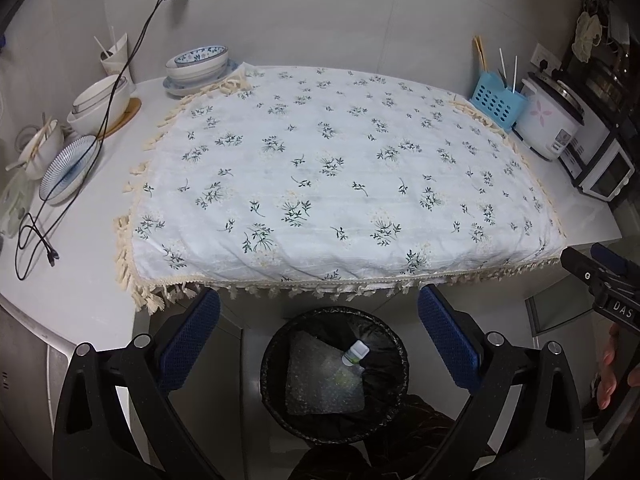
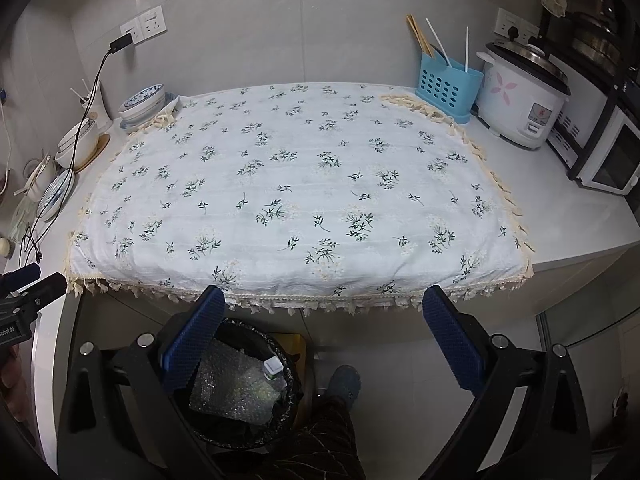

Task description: Collect trash

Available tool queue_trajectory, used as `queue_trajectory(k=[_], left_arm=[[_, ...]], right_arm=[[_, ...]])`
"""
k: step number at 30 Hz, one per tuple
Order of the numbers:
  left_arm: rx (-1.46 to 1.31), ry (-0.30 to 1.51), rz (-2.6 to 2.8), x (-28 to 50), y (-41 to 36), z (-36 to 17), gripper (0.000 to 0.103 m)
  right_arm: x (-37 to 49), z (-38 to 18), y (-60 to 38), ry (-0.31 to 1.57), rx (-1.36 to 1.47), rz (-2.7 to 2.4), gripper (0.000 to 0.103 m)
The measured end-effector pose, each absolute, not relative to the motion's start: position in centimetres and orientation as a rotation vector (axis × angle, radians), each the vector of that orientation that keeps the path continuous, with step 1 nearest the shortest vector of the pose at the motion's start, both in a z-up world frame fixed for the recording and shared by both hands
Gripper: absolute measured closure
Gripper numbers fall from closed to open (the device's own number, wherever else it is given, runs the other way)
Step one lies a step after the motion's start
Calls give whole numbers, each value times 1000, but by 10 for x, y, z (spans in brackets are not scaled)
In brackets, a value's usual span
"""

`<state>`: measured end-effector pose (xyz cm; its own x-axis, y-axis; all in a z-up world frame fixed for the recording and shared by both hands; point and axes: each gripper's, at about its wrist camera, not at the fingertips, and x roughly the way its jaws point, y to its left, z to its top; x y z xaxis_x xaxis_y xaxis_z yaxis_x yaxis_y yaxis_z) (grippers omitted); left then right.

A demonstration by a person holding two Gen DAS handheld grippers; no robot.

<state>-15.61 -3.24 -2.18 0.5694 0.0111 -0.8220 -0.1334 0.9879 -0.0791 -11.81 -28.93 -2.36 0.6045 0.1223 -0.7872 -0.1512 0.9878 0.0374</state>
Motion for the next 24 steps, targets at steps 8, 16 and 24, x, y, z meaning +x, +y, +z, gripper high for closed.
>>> queue_trajectory(k=[8,16,24], left_arm=[[-133,960,84,-157,-32,-21,6],[-133,967,90,-156,-34,-24,6],[-105,975,102,-155,-35,-26,6]], right_arm=[[-117,-24,-289,912,-34,163,8],[-117,-25,-290,916,-38,162,8],[-119,-27,-291,922,-34,151,8]])
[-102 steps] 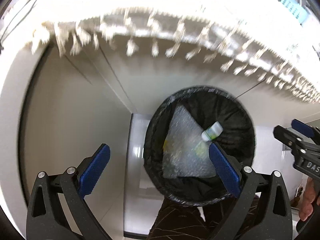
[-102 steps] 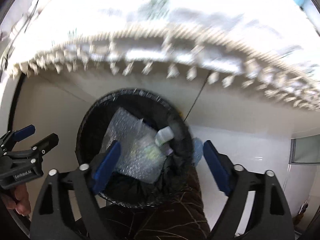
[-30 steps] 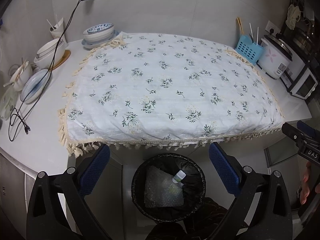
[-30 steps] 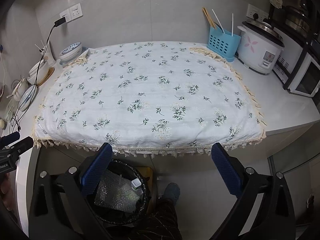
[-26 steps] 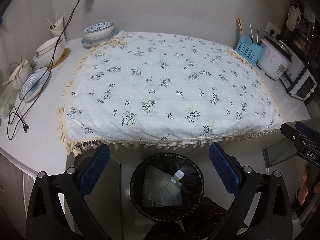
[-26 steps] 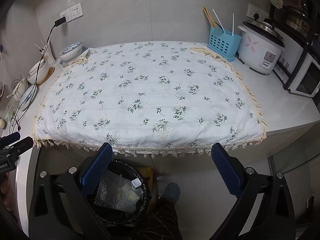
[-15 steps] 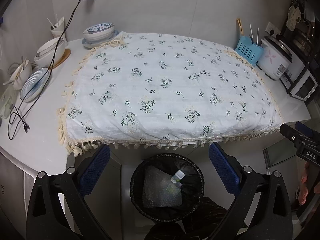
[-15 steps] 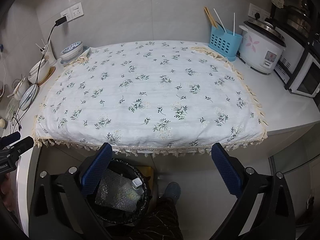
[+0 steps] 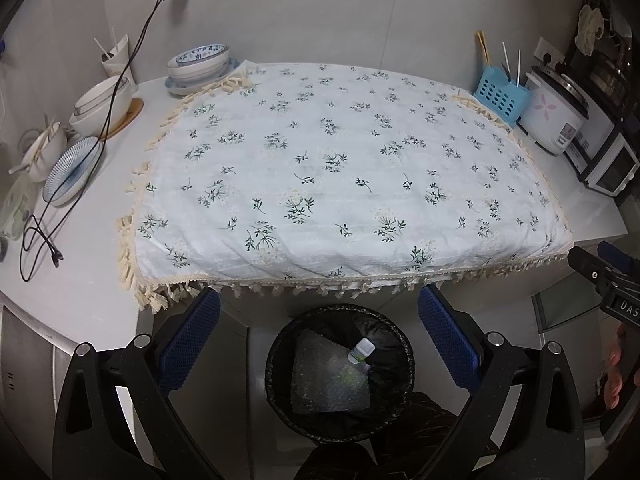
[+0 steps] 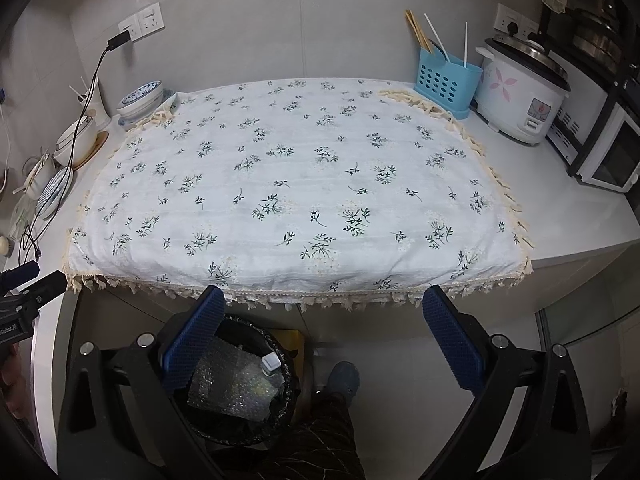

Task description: Collect trash

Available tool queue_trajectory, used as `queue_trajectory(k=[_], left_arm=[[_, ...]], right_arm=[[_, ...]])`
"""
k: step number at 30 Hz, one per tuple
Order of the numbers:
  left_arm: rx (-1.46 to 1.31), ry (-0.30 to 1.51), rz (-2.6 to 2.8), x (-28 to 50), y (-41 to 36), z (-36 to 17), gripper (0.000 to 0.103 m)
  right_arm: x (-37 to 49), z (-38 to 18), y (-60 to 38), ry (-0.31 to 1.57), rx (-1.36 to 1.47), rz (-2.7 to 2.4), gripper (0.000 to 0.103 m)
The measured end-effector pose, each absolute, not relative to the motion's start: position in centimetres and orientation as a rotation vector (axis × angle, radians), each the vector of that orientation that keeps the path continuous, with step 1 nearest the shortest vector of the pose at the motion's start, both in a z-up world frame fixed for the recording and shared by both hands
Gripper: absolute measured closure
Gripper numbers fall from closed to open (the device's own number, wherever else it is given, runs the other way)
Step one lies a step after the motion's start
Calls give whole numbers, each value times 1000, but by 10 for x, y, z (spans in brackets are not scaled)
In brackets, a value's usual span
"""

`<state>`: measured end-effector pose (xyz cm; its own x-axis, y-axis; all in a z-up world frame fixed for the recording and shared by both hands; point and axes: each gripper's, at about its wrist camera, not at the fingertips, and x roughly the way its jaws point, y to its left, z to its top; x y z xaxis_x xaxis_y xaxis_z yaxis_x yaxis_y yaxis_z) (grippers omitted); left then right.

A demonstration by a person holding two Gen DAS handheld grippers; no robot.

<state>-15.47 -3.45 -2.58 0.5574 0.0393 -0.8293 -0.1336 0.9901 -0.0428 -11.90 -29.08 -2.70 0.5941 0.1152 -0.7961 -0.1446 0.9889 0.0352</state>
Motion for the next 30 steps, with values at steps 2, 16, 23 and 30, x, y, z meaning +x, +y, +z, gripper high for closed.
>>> queue_trajectory(k=[2,16,23,30], left_arm=[[-100,975,100,-154,-35,-25,6],[-41,977,148,-149,-39,-25,6],[-48,977,156,-150,-38,-26,6],[-49,968,164,-151,-36,-24,6]], right_arm=[[-119,-27,-291,923,-35,152,8],[-117,-29,-290,932,-38,146,8],[-116,-30,-289,936,-40,147,8],[-116,-31,-289,936,-39,146,8]])
